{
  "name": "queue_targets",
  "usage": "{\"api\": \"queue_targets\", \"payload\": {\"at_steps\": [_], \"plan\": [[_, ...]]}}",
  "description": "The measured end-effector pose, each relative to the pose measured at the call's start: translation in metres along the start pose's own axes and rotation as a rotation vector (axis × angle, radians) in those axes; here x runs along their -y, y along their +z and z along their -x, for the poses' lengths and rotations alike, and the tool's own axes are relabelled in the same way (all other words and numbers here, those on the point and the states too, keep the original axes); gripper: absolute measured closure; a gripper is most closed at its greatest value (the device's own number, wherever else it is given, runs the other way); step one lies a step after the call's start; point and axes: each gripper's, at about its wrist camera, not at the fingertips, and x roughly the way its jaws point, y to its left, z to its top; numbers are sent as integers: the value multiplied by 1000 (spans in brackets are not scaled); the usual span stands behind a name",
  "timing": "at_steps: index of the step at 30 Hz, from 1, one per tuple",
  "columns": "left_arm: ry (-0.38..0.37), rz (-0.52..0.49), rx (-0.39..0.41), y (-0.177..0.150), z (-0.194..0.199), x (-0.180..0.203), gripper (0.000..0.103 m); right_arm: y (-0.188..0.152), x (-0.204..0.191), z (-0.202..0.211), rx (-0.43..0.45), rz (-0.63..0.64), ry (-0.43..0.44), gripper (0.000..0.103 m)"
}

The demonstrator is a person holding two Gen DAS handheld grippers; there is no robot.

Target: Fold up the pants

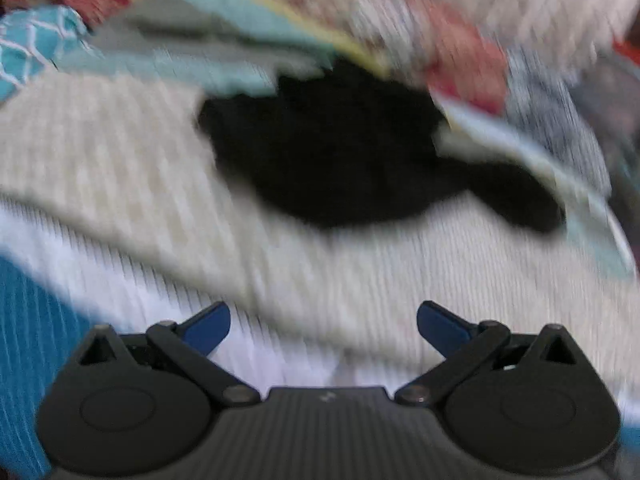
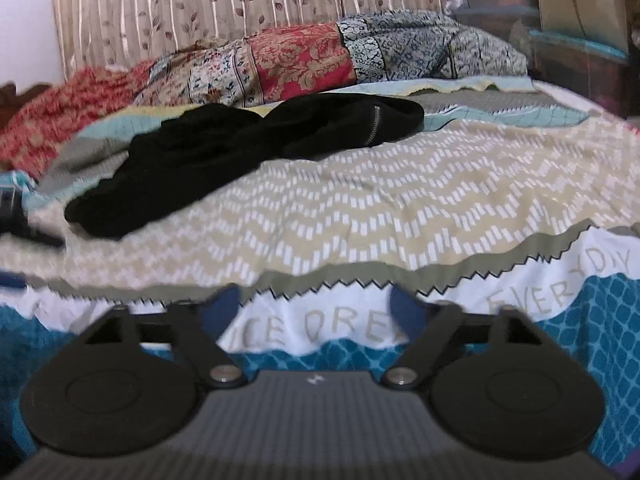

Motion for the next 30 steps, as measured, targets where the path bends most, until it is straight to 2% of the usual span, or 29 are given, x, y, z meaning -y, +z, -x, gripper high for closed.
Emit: {"api": "queue_targets", "payload": {"at_steps": [1,3,6,8,9,10,11,12,14,17,19,21,22,23,24,25,26,28,30], "plan": [[2,33,6,13,-5,-5,0,4,2,-2,-10,-20,18,49],[-31,166,-6,45,-24,-20,0,10,6,-4,-18,-57,53,56],[-101,353,-106,68,-71,-33,1,22,10,-7,-8,-84,82,56],[-129,397,-159,67,-99,-37,21,31,15,-12,-10,-105,92,55],[-113,400,-183,64,-111,-38,56,39,21,-18,-13,-132,101,55],[-87,404,-195,61,-119,-41,82,46,27,-23,-14,-159,110,55],[-74,428,-186,57,-119,-45,85,54,35,-29,-15,-195,117,54],[-111,448,-175,54,-115,-47,89,64,43,-36,-12,-237,123,53],[-179,431,-158,47,-99,-52,90,87,59,-57,-5,-294,131,52],[-246,367,-119,38,-62,-51,91,113,75,-99,-3,-352,86,47],[-260,325,-95,34,-41,-51,91,122,81,-130,-32,-397,83,44],[-245,280,-74,30,-24,-51,91,125,85,-159,-73,-480,101,32],[-239,272,-73,28,-19,-52,91,125,84,-174,-97,-527,126,38],[-239,275,-73,29,-16,-55,91,126,81,-178,-92,-541,111,53],[-242,283,-69,30,-13,-59,91,128,75,-176,-84,-529,65,92],[-242,294,-59,31,-7,-65,91,133,72,-173,-91,-505,30,94],[-246,303,-44,30,5,-73,91,138,73,-165,-72,-505,44,94],[-258,309,0,36,24,-86,91,155,83,-129,24,-477,82,96],[-258,310,35,41,45,-99,91,173,96,-80,113,-415,67,96]]}}
